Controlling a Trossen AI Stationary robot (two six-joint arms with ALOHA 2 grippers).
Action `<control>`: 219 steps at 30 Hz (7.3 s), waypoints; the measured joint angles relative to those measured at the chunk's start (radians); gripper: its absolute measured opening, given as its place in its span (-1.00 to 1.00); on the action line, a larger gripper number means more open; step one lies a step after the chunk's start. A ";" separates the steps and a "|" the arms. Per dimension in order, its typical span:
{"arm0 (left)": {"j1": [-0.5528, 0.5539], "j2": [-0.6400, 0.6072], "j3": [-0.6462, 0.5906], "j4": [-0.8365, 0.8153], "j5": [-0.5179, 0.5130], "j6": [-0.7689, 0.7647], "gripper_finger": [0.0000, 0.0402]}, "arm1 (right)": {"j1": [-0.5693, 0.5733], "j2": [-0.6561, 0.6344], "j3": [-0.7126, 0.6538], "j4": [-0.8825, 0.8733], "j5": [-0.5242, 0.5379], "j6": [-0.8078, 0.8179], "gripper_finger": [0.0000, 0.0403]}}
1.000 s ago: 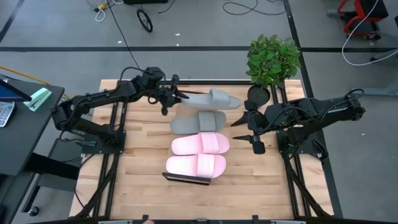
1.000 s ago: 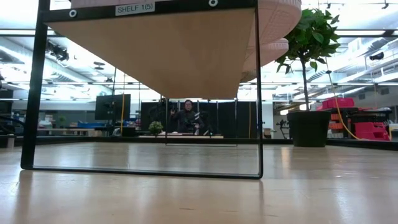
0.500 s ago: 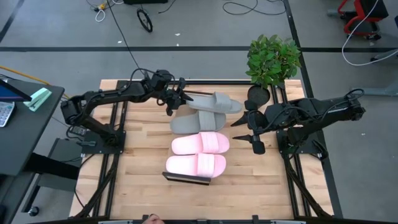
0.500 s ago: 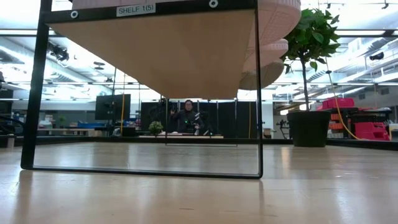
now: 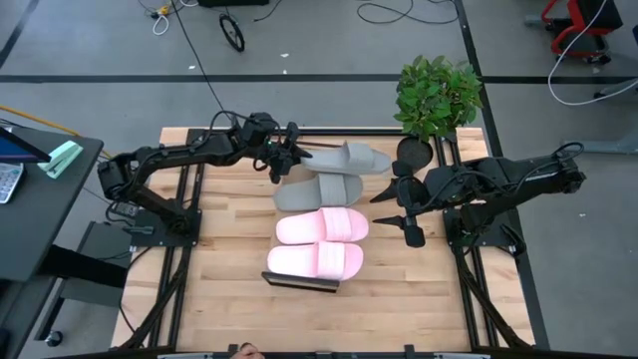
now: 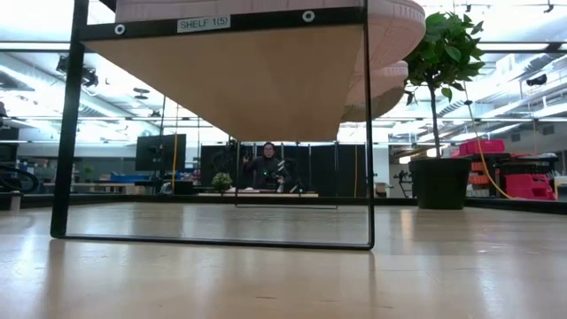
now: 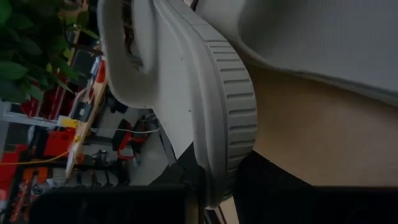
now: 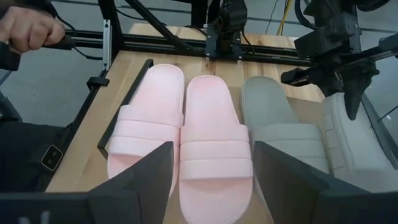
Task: Pick and place slides into the shelf
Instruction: Put the gray slides on top of the shelf, then adjust the gray slides on the shelf
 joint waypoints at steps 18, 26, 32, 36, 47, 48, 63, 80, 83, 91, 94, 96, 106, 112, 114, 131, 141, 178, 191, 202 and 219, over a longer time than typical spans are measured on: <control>-0.037 -0.091 0.000 -0.039 -0.102 -0.001 -0.74 | 0.000 0.000 0.000 -0.004 0.000 0.011 0.12; -0.016 -0.169 0.001 -0.195 -0.132 0.000 -0.74 | 0.000 0.000 0.000 -0.003 0.000 0.010 0.12; 0.015 -0.172 0.001 -0.240 -0.187 0.000 -0.74 | 0.000 0.000 0.000 0.000 0.000 0.010 0.12; 0.016 -0.187 0.001 -0.256 -0.184 -0.001 -0.74 | 0.000 0.000 0.000 -0.001 0.000 0.010 0.12; 0.013 -0.225 0.001 -0.318 -0.174 -0.013 -0.74 | 0.000 0.000 0.000 -0.001 0.000 0.010 0.12; 0.011 -0.235 0.000 -0.324 -0.174 -0.022 -0.74 | 0.000 0.000 0.000 -0.001 0.000 0.010 0.12; 0.049 -0.289 0.000 -0.364 0.016 -0.030 -0.74 | 0.000 0.000 0.000 0.006 0.000 0.010 0.12; 0.180 -0.283 0.000 -0.390 0.221 -0.015 -0.74 | 0.000 0.000 0.000 0.020 0.007 0.011 0.12; 0.183 -0.262 0.000 -0.392 0.222 -0.015 -0.74 | 0.000 0.000 0.000 0.020 0.008 0.011 0.12; 0.201 -0.187 0.000 -0.358 0.231 0.002 -0.74 | 0.000 0.000 0.000 0.027 0.008 0.011 0.12; 0.201 -0.172 0.000 -0.349 0.231 0.038 -0.74 | 0.000 0.000 0.000 0.027 0.008 0.019 0.12; 0.200 -0.162 0.000 -0.329 0.235 0.045 -0.74 | 0.000 0.000 0.000 0.027 0.008 0.032 0.12; 0.238 -0.148 0.000 -0.332 0.241 0.053 -0.74 | 0.000 0.000 -0.002 0.030 0.008 0.088 0.12; 0.239 -0.144 0.000 -0.337 0.253 0.053 -0.74 | 0.000 0.000 -0.067 0.044 0.082 0.157 0.12; 0.239 -0.130 0.001 -0.338 0.260 0.054 -0.74 | 0.000 0.000 -0.096 0.046 0.136 0.196 0.12; 0.244 -0.059 0.001 -0.338 0.255 0.047 -0.74 | 0.000 0.001 -0.162 0.061 0.251 0.316 0.12; 0.246 -0.058 0.001 -0.341 0.142 -0.125 -0.23 | -0.010 0.001 -0.162 0.060 0.250 0.320 0.12; 0.252 -0.180 0.000 -0.431 0.024 -0.274 0.25 | -0.035 0.000 -0.161 0.041 0.250 0.350 0.12; 0.253 -0.272 0.000 -0.488 -0.017 -0.436 0.19 | -0.104 -0.002 -0.185 -0.037 0.370 0.504 0.12; 0.253 -0.438 0.000 -0.472 0.349 -0.740 0.02 | -0.220 -0.011 -0.383 -0.011 0.384 0.734 0.12; 0.108 -0.449 0.000 -0.506 0.406 -0.842 -0.05 | -0.301 -0.156 -0.591 0.336 0.165 0.912 -0.16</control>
